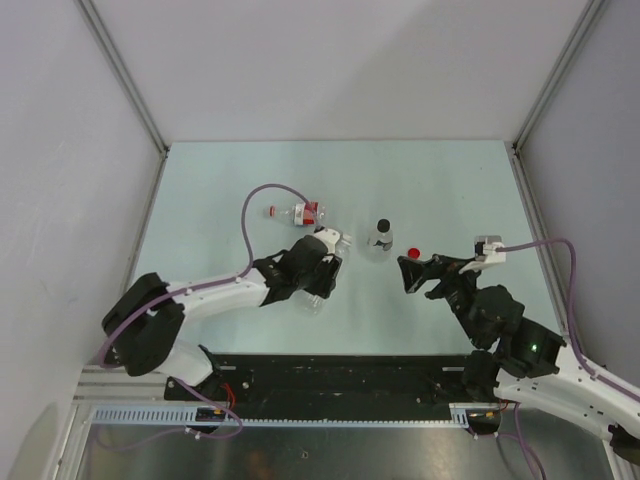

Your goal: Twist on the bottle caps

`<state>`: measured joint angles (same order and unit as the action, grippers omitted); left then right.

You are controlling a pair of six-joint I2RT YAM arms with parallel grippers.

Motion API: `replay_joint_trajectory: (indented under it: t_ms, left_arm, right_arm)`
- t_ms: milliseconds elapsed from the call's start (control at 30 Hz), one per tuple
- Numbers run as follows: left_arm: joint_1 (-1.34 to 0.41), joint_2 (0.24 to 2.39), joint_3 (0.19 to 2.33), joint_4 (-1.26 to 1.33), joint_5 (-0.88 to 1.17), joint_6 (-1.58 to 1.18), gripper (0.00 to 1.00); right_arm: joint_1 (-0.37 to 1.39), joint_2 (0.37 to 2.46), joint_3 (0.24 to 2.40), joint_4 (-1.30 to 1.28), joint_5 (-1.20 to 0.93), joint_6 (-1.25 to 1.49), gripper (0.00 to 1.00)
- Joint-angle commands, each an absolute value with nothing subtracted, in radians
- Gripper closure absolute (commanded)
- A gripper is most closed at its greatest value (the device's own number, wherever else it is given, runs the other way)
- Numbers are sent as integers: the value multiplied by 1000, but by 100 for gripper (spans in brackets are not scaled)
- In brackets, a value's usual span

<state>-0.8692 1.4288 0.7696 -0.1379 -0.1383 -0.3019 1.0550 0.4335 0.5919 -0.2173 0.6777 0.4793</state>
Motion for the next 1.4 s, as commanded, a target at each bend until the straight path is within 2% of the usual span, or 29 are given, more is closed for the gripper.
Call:
replay_joint_trajectory:
  t_ms: [0,133,233,267,333,867,1167,1267,1367]
  left_arm:
    - [-860,1508,858,-212,-95,-322,80]
    - [-853,1540,892,-236,-98,-330,49]
    - [-849,1543,898,-249,-101,-338,16]
    - [-847,1540,898,-252,-102,-338,9]
    - [-845,1533,898,-255,-102,-341,3]
    - [-800,1373,872,-255,-140,-387,0]
    - [-744,1133,766,-247,-319,-492,1]
    - [-742,1015,703,-225,-362,-506,1]
    - [-741,885,626,-184,-372,-510,0]
  right_arm:
    - [1046,386,580,-277,743,496,1]
    - [1043,360,578,-306,756,498,1]
    - [1041,348,578,-322,772,501,1]
    - [1041,347,578,-327,776,501,1]
    - [1040,341,578,-336,783,502,1]
    - [1034,329,570,-376,844,514,1]
    - [1009,373,567,-410,888,571,1]
    - [953,442,584,-450,859,615,1]
    - [806,554,620,-476,747,638,1]
